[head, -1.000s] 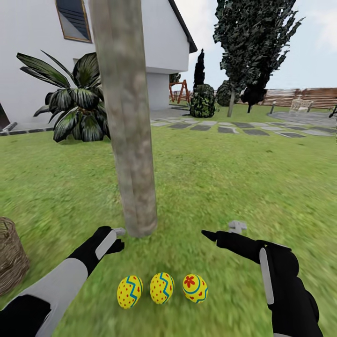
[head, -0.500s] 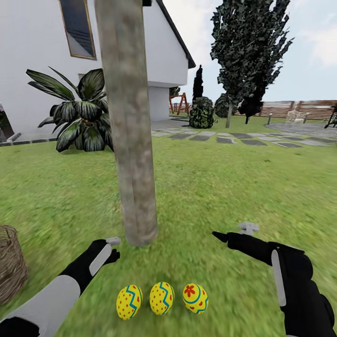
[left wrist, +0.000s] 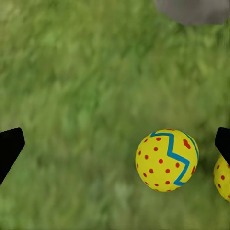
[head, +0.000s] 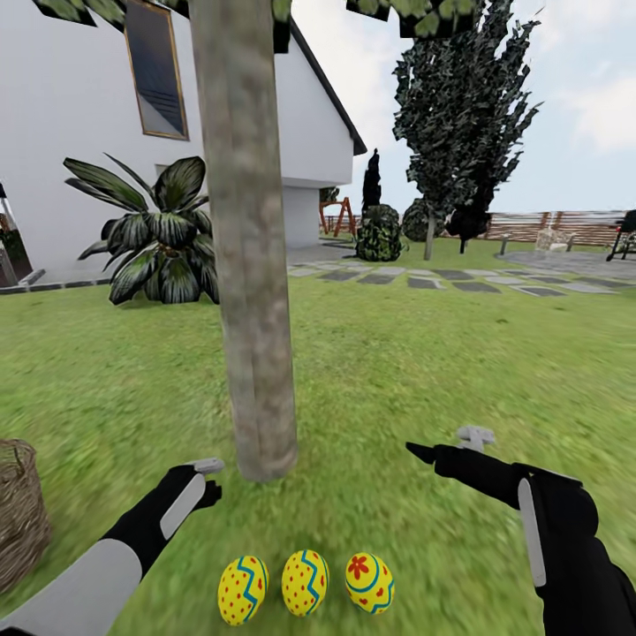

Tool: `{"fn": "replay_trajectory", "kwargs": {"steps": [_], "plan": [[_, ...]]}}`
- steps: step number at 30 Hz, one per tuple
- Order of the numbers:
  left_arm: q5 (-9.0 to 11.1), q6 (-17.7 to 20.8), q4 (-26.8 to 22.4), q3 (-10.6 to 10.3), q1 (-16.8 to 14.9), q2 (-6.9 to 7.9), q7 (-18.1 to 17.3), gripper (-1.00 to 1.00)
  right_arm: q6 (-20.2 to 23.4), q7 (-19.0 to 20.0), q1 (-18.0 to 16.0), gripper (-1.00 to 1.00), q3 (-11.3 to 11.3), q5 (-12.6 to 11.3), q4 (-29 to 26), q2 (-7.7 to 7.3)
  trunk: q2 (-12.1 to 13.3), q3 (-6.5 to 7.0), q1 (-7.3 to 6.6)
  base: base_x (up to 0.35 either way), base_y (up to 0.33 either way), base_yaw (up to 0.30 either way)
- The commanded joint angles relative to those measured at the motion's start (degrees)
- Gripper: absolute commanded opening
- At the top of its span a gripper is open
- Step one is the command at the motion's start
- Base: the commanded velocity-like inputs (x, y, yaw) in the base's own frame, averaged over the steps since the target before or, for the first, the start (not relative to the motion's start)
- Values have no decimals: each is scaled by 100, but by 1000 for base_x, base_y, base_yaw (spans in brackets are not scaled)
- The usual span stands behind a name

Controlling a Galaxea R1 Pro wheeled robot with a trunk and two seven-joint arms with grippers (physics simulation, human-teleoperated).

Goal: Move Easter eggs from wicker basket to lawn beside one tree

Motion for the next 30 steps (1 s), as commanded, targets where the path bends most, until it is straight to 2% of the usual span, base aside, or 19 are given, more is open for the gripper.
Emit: {"fn": "replay_trajectory", "kwargs": {"steps": [1,7,16,20,26,30], "plan": [[62,6,-6,-41,-2,14,55,100,16,60,-3,100,-13,63,-4,7,-1,16,-3,0,0,0],[62,-211,17,-48,55,54,61,100,-464,63,174,100,-11,39,41,19,7,150,-19,0,0,0],[58,-280,40,-50,96,65,58,100,-648,72,328,100,-15,20,93,27,22,349,-44,0,0,0],[58,-398,43,-54,125,78,50,100,-717,71,369,100,-12,27,128,27,182,421,-131,0,0,0],[54,-806,10,-51,381,86,25,100,-1164,77,528,100,-11,30,187,35,423,528,-263,0,0,0],[53,-880,8,-50,465,87,18,100,-1258,77,585,100,-11,30,198,39,583,600,-351,0,0,0]]}}
